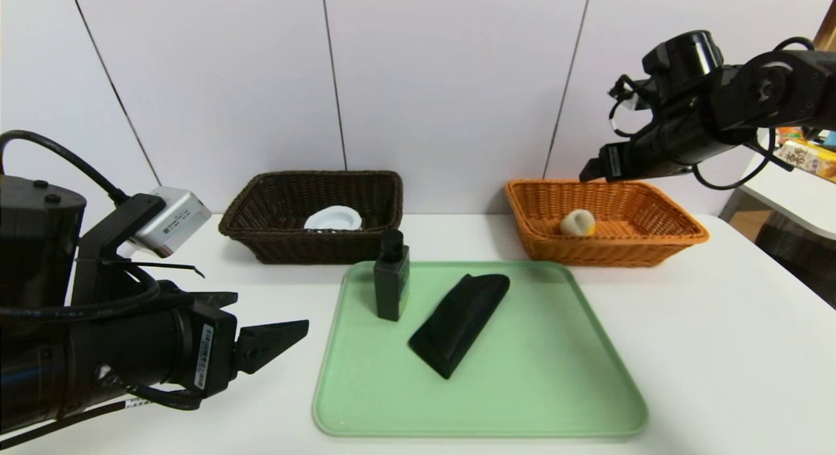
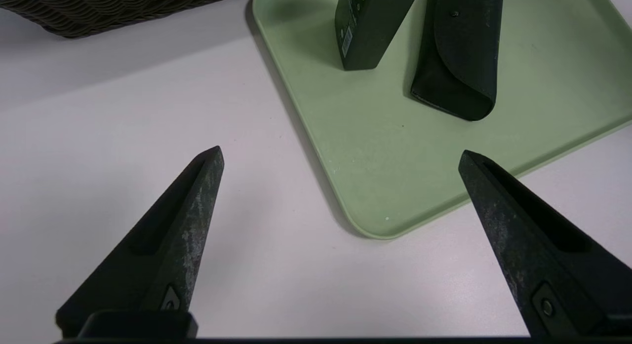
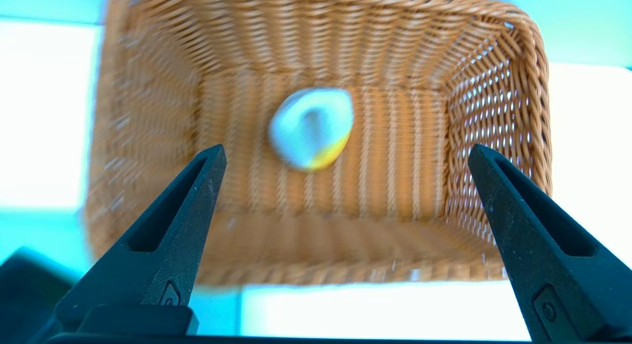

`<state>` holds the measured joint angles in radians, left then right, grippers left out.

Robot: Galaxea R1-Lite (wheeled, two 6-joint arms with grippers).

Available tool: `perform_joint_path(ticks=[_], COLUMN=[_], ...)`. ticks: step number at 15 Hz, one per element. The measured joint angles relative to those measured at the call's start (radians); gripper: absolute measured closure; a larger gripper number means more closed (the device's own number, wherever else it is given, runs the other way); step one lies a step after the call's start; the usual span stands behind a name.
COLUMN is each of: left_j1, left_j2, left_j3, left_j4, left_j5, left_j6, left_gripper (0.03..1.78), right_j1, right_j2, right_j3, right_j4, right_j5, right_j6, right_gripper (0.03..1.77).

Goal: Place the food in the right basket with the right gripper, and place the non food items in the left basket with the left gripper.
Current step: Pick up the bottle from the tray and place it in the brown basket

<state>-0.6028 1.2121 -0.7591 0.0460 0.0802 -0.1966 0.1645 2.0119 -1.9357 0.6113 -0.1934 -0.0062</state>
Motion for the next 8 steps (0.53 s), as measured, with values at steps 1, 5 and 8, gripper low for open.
perform_joint_path(ticks=[1,5,8], left_j1=[0.0,0.0,0.0], left_j2=[0.0,-0.004,-0.007], left_j3=[0.0,0.0,-0.001], left_j4=[0.0,0.0,0.0], left_j5=[0.0,0.0,0.001], left_j6=[0.0,0.0,-0.001], left_gripper=[0.12,0.12,0.12], right_j1=[0.012,0.078,0.125], right_j2=[-0.031,-0.187,-0.321], right_j3=[0.012,0.124,0.251], right_j4=[0.011,0.047,0.059], right_j5=[0.001,0.004,0.008], right_j6=[0.0,-0.001,0.011], right_gripper=[0.11,0.11,0.11])
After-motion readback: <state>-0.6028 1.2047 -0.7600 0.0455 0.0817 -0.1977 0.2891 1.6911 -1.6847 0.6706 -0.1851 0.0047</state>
